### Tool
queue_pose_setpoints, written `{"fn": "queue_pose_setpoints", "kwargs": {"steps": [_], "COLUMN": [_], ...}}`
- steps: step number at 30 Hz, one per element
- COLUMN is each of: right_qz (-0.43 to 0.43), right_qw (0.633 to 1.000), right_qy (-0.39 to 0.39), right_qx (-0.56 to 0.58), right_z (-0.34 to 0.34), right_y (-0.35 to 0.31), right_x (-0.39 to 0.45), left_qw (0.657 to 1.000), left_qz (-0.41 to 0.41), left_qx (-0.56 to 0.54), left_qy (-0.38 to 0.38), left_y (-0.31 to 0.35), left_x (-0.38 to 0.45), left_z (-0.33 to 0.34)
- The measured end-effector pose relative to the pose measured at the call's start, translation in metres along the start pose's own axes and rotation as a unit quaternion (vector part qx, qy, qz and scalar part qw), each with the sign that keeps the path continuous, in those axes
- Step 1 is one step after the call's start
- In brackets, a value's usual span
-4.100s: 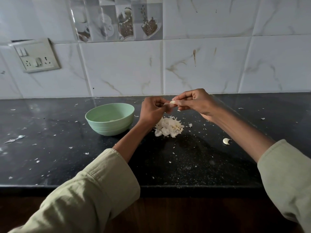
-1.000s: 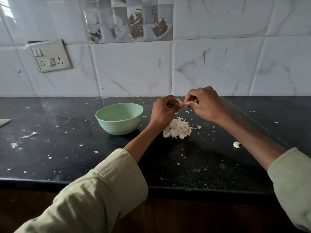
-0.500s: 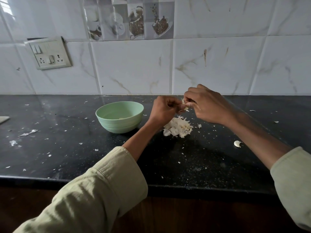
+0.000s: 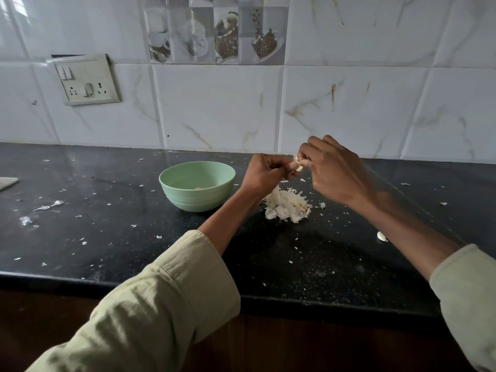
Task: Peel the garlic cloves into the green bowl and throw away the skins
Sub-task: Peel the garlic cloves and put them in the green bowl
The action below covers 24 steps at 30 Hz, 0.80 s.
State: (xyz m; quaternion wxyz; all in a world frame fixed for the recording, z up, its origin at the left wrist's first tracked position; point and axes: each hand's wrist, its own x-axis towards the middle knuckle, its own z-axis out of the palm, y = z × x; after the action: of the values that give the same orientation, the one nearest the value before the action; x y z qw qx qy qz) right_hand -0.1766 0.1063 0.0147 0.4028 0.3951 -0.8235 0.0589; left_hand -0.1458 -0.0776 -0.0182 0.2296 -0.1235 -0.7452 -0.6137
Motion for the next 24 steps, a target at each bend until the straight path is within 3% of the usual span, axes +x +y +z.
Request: {"fn": "queue_pose_setpoints", "kwargs": {"steps": [9,12,15,19,24], "right_qz": [0.047,0.137,0.193,0.221,0.226], "right_qw": [0.998,0.968,0.933,0.894,0.884], "right_qy": [0.003,-0.008,-0.035,-0.077,-0.043], "right_qx": [0.045,0.21,0.303,0.382,0.407], "right_z": [0.002,0.007,0.007,0.01,0.009], "right_y": [0.005,0.012,0.012,0.003,-0.002], "right_x": [0.0,0.001,0.004,0.004,0.004], "left_qw": [0.999,0.998,0.996,0.993,0.988], "left_qz": [-0.028,-0.035,-0.041,-0.043,-0.058], "left_qx": [-0.012,-0.049,-0.067,-0.091,-0.132], "left_qy": [-0.027,0.0,0.032,0.054,0.062], "left_y": [0.001,0.001,0.001,0.003,0.004], "left_x": [-0.004,-0.001,0.0,0.0,-0.001], "left_z": [0.01,0.008,0.003,0.003,0.004]}}
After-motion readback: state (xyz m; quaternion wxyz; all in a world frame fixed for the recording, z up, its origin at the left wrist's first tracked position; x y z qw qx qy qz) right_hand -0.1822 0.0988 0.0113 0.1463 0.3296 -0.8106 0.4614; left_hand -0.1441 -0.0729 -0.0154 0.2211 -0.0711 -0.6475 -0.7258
